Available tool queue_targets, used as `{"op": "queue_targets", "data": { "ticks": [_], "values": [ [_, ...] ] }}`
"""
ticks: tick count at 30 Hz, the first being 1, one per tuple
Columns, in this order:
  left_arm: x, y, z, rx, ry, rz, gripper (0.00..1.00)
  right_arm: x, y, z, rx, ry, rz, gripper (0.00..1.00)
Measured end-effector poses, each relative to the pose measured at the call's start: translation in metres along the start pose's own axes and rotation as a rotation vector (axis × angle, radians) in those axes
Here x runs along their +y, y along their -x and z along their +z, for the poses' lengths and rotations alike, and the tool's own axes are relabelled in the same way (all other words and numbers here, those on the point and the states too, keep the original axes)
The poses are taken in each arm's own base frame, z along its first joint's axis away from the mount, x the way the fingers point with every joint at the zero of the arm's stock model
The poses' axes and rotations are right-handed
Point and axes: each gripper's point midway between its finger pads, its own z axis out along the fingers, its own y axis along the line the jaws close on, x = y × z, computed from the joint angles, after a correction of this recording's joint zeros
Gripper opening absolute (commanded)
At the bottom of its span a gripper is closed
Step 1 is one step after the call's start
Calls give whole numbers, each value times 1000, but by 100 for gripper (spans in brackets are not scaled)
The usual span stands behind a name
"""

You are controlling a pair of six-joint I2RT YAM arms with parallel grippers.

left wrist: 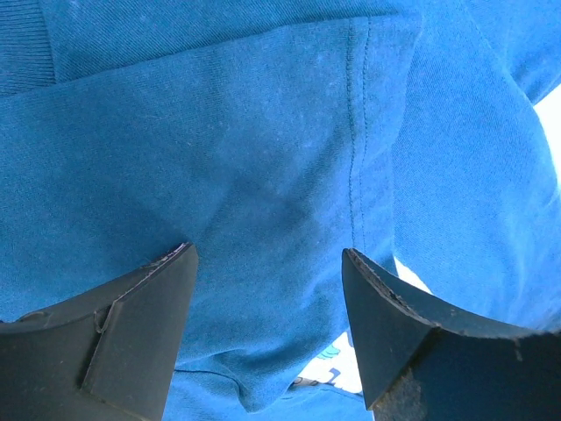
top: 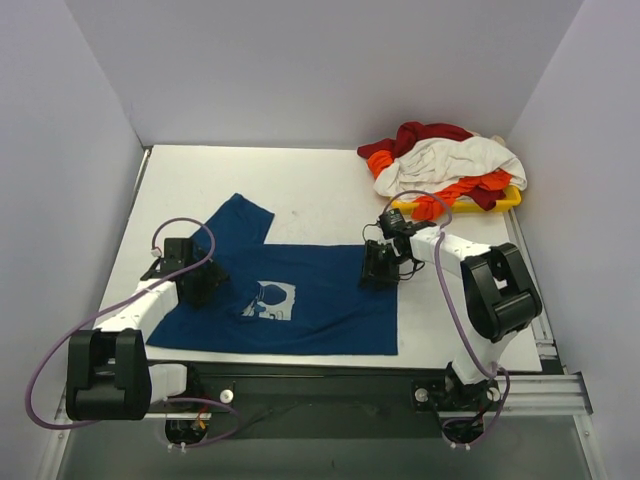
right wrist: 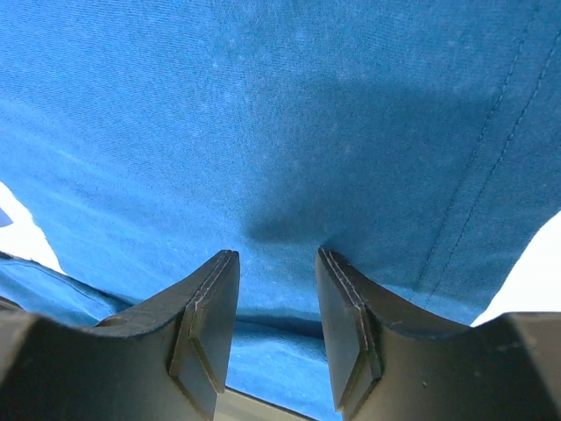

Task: Fold and stack the t-shirts
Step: Grap the side of the flattened tshirt furthest away from the robot with both arms

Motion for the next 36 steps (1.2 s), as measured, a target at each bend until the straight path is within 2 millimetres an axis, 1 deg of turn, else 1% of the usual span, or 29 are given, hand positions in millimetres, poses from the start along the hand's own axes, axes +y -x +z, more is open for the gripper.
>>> {"op": "queue_targets", "data": {
  "ticks": [6,9,11,13,14,16,21,24,26,30,33,36],
  "values": [
    [8,-1,-4,-4,29,24,78,-5,-11,-3,27,-25,2,42],
    [13,-1,-9,-12,47,43,79,-13,-17,-8,39,-62,3,42],
    [13,2,-14,-30,50,61,79,-18,-19,-12,40,-89,1,42],
    [9,8,-20,-54,43,83,79,-24,-16,-19,24,-107,-5,43],
    [6,12,-22,-66,35,92,79,-27,-12,-24,13,-111,-3,43],
    [-2,20,-25,-91,19,115,79,-32,4,-34,-26,-118,10,42],
    [-25,36,-33,-138,-26,182,78,-57,64,-61,-175,-165,50,39],
    [-38,44,-33,-147,-41,216,78,-66,93,-69,-238,-207,36,37],
    [-44,48,-31,-151,-46,235,78,-68,106,-65,-251,-223,16,36],
    [-51,52,-29,-154,-54,259,78,-74,117,-47,-229,-251,-3,35],
    [-54,53,-28,-155,-61,273,78,-79,118,-33,-203,-264,-2,34],
    [-58,55,-27,-155,-62,281,78,-84,114,-21,-169,-276,3,34]
  ]
}}
